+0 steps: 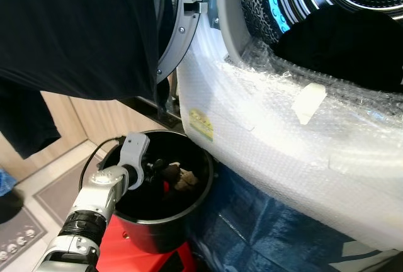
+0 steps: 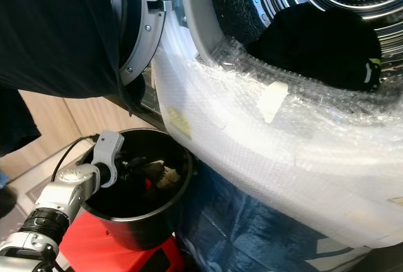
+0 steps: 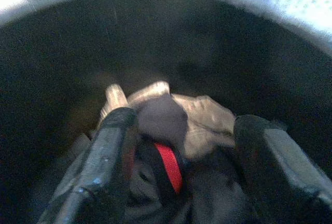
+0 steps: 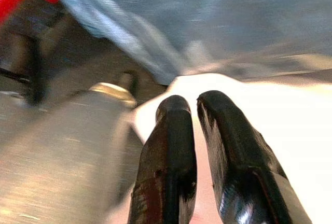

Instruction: Clothes washing

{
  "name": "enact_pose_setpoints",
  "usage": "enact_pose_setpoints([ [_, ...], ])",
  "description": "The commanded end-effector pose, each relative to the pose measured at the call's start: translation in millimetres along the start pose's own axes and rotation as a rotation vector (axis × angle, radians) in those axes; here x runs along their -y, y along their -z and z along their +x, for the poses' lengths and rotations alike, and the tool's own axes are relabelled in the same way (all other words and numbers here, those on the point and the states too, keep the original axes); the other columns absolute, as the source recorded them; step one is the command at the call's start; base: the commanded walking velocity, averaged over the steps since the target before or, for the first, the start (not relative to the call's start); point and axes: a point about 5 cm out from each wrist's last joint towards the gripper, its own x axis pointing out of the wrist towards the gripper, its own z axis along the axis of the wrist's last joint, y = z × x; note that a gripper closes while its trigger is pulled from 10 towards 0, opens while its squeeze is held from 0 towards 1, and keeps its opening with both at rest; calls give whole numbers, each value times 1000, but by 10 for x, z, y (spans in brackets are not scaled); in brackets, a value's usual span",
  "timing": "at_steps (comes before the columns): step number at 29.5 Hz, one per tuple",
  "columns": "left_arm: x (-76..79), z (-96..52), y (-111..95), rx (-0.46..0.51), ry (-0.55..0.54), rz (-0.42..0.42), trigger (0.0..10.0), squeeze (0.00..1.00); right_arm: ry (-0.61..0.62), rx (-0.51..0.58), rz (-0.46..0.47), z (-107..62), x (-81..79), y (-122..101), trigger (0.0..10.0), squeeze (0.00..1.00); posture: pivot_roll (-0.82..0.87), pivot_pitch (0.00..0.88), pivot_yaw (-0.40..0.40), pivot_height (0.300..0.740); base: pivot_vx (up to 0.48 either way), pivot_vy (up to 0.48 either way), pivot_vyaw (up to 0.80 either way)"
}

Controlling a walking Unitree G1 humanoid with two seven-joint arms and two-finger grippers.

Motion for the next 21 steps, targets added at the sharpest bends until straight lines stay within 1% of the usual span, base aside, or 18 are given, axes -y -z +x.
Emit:
enact_pose_setpoints([
  [1,17,25,-21,-5,5,0,10000,1000,-4,17,-22,2,34,-42,10000,0,95,63,-107,740,0,0,0],
  [2,31,34,20,-35,14,25,10000,1000,-2,34,-20,5,72,-93,10000,0,94,61,-116,740,0,0,0],
  [4,34,30,106,-93,1,100,10000,1000,-1,54,-17,7,111,-153,10000,0,91,65,-117,740,0,0,0],
  [5,52,17,182,-128,8,112,10000,682,1,63,-27,9,131,-188,10000,0,91,61,-118,740,0,0,0],
  [6,69,-19,325,-193,-1,110,10000,0,5,84,-44,11,154,-255,10000,0,92,62,-120,740,0,0,0],
  [8,74,-36,409,-231,-23,107,10000,0,8,96,-29,12,168,-293,10000,0,95,69,-116,740,0,0,0],
  [9,103,-75,493,-259,-35,79,10000,0,14,101,-33,13,177,-326,10000,0,99,69,-115,740,0,0,0],
  [11,160,-124,535,-266,-26,60,10000,0,12,105,-21,15,176,-353,10000,0,111,84,-113,740,0,0,0],
  [13,185,-169,562,-276,-28,69,10000,0,6,107,-14,17,160,-362,10000,0,117,85,-111,740,0,0,0],
  [14,188,-250,609,-300,-64,40,10000,0,-14,96,-37,20,109,-345,10000,0,121,93,-97,740,0,0,0],
  [15,183,-280,620,-308,-77,29,10000,0,-21,95,-44,21,89,-343,10000,0,121,92,-85,740,0,0,0],
  [16,183,-280,620,-308,-77,29,10000,0,-21,95,-44,21,89,-343,10000,0,121,92,-85,740,0,0,0],
  [17,189,-315,625,-318,-86,27,10000,0,-25,95,-46,22,77,-342,10000,0,121,92,-85,740,0,0,0],
  [18,214,-402,632,-337,-107,0,10000,0,-16,95,-42,23,64,-341,10000,0,127,90,-66,740,0,0,0],
  [21,230,-446,623,-340,-122,-9,10000,0,-16,95,-27,23,55,-336,10000,0,131,91,-65,740,0,0,0],
])
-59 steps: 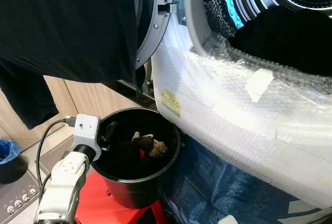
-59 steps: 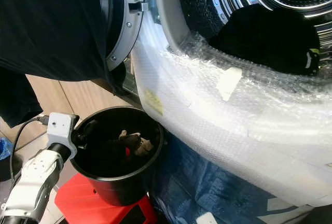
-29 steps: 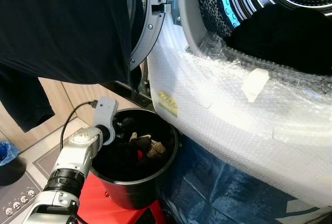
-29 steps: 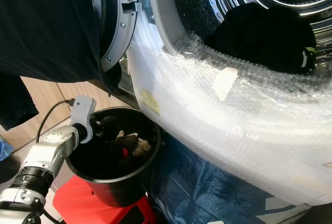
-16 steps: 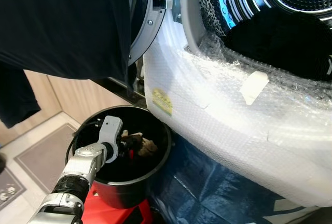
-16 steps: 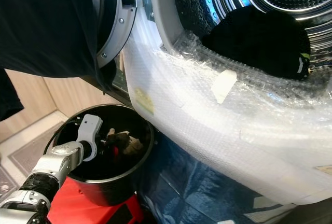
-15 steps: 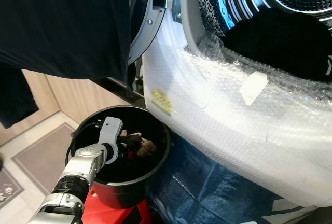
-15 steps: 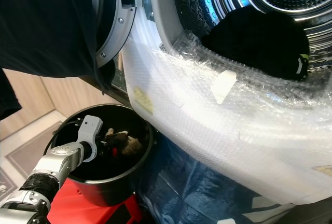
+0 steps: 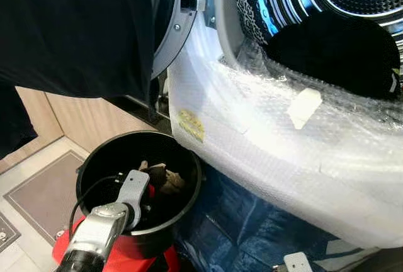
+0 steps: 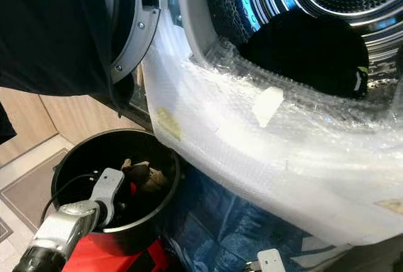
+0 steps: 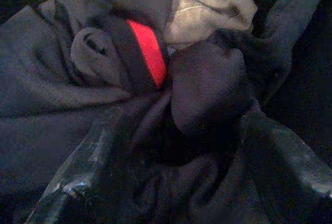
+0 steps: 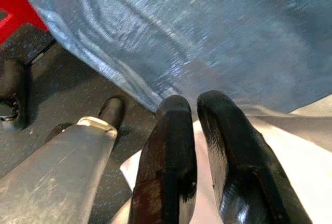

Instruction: Clothes washing

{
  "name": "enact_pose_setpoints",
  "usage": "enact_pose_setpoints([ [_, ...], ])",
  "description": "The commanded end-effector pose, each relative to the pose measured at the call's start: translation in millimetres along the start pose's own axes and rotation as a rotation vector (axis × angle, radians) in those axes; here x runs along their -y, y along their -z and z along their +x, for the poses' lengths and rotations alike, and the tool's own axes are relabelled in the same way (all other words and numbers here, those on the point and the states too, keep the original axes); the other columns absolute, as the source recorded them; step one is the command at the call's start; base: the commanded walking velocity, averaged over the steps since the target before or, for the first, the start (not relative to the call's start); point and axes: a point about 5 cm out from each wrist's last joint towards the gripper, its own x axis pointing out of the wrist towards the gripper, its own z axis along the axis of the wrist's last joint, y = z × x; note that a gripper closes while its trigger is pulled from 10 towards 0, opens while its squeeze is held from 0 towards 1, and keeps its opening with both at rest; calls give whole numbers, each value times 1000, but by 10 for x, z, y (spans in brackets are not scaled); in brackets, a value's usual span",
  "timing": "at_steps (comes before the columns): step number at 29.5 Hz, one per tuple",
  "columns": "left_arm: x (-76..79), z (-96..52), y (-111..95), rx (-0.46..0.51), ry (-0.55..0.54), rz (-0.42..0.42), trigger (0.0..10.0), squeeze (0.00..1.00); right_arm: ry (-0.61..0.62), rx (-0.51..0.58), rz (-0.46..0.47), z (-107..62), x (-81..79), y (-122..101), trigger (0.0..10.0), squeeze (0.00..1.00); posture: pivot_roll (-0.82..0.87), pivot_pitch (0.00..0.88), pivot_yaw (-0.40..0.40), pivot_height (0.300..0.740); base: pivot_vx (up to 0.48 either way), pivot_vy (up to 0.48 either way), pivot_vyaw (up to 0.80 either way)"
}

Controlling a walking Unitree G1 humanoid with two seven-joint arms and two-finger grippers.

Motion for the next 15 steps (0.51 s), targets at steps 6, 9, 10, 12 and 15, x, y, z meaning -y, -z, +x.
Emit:
enact_pose_setpoints([
  [6,72,-264,39,-39,-51,-39,10000,0,-12,-27,0,-9,-44,85,10000,0,159,91,-54,740,0,0,0],
  [9,50,-380,65,-49,-91,-67,10000,0,-15,-22,0,-7,-57,70,10000,0,163,90,-49,740,0,0,0],
  [10,37,-442,88,-56,-114,-84,10000,0,-17,-20,1,-5,-59,63,10000,0,165,90,-47,740,0,0,0],
  [12,6,-497,124,-62,-145,-102,10000,0,-17,-18,-2,-3,-59,52,10000,0,170,89,-45,740,0,0,0],
  [15,-29,-554,166,-68,-177,-120,10000,0,-17,-15,-2,-1,-60,37,10000,0,178,92,-46,740,0,0,0],
])
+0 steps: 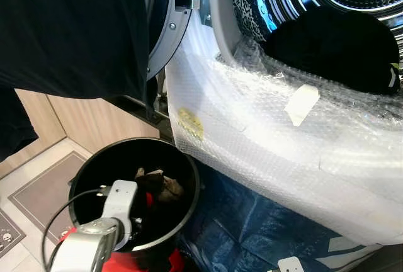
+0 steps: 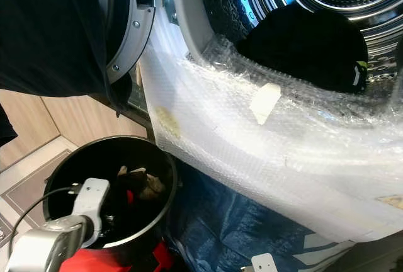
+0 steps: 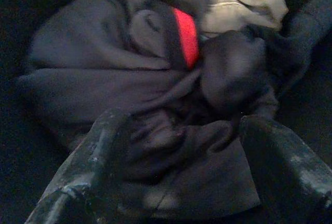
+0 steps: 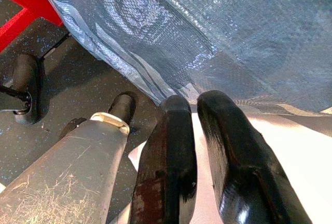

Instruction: Clothes washing

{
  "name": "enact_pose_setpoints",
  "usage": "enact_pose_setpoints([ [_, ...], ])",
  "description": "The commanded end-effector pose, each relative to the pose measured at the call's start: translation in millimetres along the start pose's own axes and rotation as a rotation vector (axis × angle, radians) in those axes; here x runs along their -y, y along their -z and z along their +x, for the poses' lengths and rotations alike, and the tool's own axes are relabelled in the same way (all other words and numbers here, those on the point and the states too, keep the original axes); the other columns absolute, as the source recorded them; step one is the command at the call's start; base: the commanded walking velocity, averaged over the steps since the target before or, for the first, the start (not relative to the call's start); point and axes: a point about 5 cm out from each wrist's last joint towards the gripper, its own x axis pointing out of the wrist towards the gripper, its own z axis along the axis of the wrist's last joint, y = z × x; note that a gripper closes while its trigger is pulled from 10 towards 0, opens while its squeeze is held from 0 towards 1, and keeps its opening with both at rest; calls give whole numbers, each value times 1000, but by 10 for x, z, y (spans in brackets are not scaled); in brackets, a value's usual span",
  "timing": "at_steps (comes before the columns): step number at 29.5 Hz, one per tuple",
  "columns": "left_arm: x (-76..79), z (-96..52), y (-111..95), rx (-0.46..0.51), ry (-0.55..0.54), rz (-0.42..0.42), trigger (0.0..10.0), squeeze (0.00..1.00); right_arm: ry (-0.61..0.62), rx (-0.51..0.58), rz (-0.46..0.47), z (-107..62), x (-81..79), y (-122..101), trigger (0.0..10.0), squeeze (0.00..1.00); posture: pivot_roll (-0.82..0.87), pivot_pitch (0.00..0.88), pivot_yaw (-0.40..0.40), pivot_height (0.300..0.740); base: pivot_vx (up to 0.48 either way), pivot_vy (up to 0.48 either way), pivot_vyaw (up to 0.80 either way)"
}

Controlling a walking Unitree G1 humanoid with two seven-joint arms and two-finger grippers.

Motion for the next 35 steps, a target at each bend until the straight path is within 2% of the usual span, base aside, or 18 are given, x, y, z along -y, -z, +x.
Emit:
enact_pose_setpoints([
  [1,-128,-52,141,-44,-96,-34,10000,0,-1,-10,7,-2,6,18,10000,0,194,92,-52,740,0,0,0],
  [2,-249,-69,192,-22,-185,-52,10000,0,-6,-9,-4,1,-4,8,10000,0,194,92,-52,740,0,0,0],
  [3,-249,-69,192,-22,-185,-52,10000,0,-6,-9,-4,1,-4,8,10000,0,194,92,-52,740,0,0,0],
  [5,-417,5,134,59,-276,-102,10000,0,-17,-11,-21,5,-37,-7,10000,0,211,87,-70,740,0,0,0],
  [7,-443,37,75,80,-272,-147,10000,0,-25,-14,-39,6,-52,-8,10000,0,211,87,-70,740,0,0,0],
  [10,-481,136,-98,138,-252,-129,10000,0,-39,-5,-53,11,-78,-39,10000,0,212,76,-80,740,0,0,0],
  [12,-525,167,-140,139,-260,-158,10000,0,-40,0,-54,13,-81,-56,10000,0,197,72,-75,740,0,0,0],
  [16,-785,215,-224,174,-363,-325,10000,0,-44,12,-44,17,-70,-93,10000,0,185,64,-71,740,0,0,0],
  [19,-858,235,-224,184,-401,-406,10000,0,-42,8,-47,15,-61,-79,10000,0,185,58,-68,740,0,0,0],
  [20,-880,267,-190,180,-394,-515,10000,0,-39,1,-47,11,-55,-53,10000,0,185,58,-68,740,0,0,0],
  [21,-880,267,-190,180,-394,-515,10000,0,-39,1,-47,11,-55,-53,10000,0,185,58,-68,740,0,0,0],
  [22,-878,273,-178,178,-392,-551,10000,0,-40,-3,-44,10,-51,-39,10000,0,183,60,-73,740,0,0,0],
  [26,-867,222,-144,178,-394,-537,10000,0,-48,-9,-48,6,-58,-11,10000,0,189,62,-75,740,0,0,0],
  [28,-874,209,-88,162,-401,-593,10000,0,-48,-12,-51,4,-56,-2,10000,0,191,59,-79,740,0,0,0],
  [30,-882,194,-84,165,-409,-594,10000,0,-48,-12,-51,5,-53,-4,10000,0,195,60,-80,740,0,0,0],
  [31,-907,161,-87,176,-424,-598,10000,0,-51,-11,-57,7,-52,-18,10000,0,197,65,-80,740,0,0,0],
  [33,-965,107,-71,179,-473,-549,10000,0,-52,-6,-57,11,-54,-47,10000,0,201,68,-78,740,0,0,0],
  [35,-1008,47,-23,181,-492,-595,10000,0,-54,2,-53,15,-59,-75,10000,0,205,67,-79,740,0,0,0],
])
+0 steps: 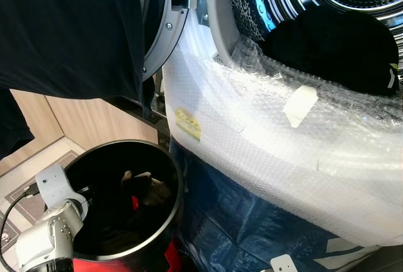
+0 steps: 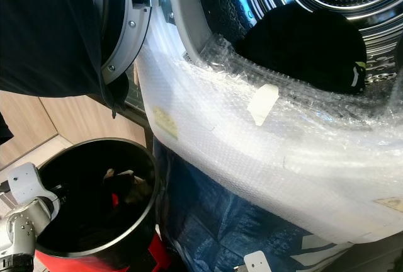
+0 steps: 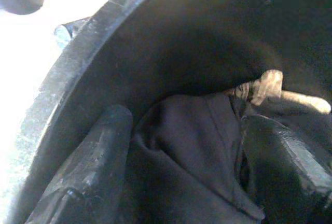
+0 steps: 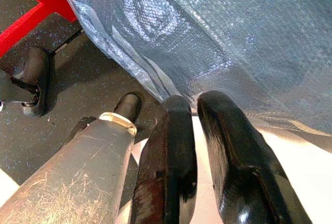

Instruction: Clothes washing

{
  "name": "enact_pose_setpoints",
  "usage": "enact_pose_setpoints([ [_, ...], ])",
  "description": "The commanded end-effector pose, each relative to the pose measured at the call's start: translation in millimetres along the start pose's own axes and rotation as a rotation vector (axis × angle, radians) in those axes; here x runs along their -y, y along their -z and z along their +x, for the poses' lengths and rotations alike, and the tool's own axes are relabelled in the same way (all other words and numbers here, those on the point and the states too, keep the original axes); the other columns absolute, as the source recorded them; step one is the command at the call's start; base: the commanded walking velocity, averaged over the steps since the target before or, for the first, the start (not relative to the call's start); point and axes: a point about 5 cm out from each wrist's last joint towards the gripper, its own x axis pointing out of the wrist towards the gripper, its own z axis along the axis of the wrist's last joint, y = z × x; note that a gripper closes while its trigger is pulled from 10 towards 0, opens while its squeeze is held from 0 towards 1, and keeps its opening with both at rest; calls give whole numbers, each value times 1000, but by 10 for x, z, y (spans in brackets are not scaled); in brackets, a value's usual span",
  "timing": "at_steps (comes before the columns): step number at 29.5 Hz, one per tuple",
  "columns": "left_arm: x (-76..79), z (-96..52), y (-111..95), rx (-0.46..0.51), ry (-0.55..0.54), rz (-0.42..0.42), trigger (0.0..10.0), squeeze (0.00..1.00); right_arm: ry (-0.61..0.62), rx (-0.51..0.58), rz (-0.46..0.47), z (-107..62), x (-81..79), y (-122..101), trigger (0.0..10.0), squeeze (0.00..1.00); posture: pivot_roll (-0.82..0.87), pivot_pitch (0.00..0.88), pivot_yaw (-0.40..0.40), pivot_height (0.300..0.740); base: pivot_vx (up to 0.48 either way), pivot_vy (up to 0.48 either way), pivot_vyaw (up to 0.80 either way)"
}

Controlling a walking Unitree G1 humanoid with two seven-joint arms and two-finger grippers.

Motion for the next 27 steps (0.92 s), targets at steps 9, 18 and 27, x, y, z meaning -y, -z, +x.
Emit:
enact_pose_setpoints([
  [9,-388,-97,2,34,-191,-1,10000,0,-1,-10,-7,2,1,3,10000,0,227,62,-82,740,0,0,0],
  [18,-453,-185,-115,91,-227,52,10000,0,11,-23,-4,-2,4,38,10000,0,228,50,-72,740,0,0,0],
  [27,-393,-202,-237,143,-223,65,10000,0,8,-18,9,-2,2,32,10000,0,226,51,-72,740,0,0,0],
])
